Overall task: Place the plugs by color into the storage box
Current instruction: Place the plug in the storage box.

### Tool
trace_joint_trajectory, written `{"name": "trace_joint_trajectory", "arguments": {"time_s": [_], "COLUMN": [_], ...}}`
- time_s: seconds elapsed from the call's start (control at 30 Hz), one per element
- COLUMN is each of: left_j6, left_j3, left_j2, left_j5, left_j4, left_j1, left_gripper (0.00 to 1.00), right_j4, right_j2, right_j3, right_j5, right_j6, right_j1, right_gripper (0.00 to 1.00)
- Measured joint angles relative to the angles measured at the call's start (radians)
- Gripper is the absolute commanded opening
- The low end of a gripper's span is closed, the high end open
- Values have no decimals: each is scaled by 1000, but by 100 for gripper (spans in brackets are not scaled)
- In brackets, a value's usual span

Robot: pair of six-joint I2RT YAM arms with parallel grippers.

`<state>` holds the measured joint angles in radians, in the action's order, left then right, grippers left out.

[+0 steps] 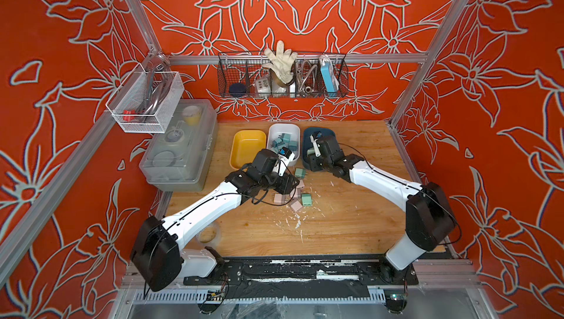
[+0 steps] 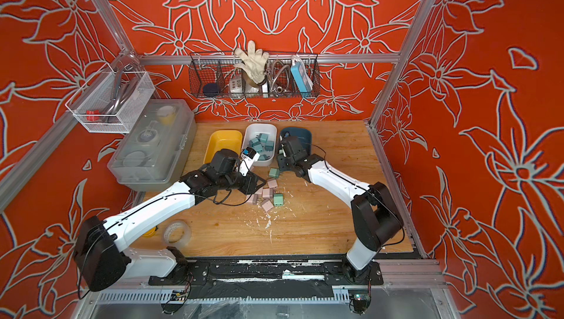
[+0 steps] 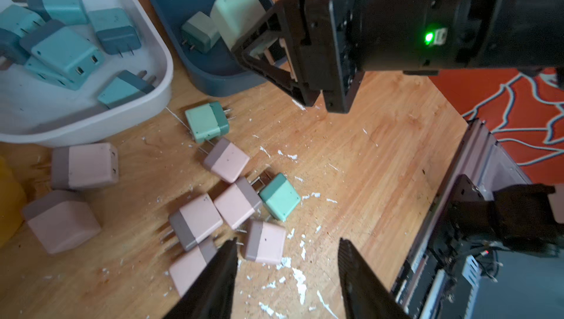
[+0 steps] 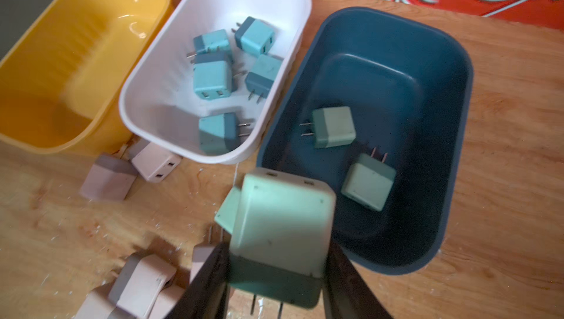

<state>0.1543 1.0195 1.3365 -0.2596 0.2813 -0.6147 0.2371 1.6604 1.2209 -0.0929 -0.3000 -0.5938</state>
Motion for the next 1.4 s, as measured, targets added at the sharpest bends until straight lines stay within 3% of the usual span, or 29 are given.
{"name": "trace_joint_trajectory", "arguments": {"time_s": [0.33, 0.67, 1.4], "left_j6": [-117, -147, -60], "left_j3": [-40, -70, -79], "left_j2": [61, 176, 264], "left_j5": [131, 102, 17], "left_j4": [-176, -269, -290], "left_j1": [1, 66, 117], "left_gripper": [54, 54, 54], "right_j4": [104, 204, 208], "right_j2": [199, 380, 409], "right_j3": [188, 387, 391], "right_j5": [23, 28, 3], "right_j6": [37, 106, 139], "right_j1": [119, 132, 182], "right_gripper": [39, 41, 51]}}
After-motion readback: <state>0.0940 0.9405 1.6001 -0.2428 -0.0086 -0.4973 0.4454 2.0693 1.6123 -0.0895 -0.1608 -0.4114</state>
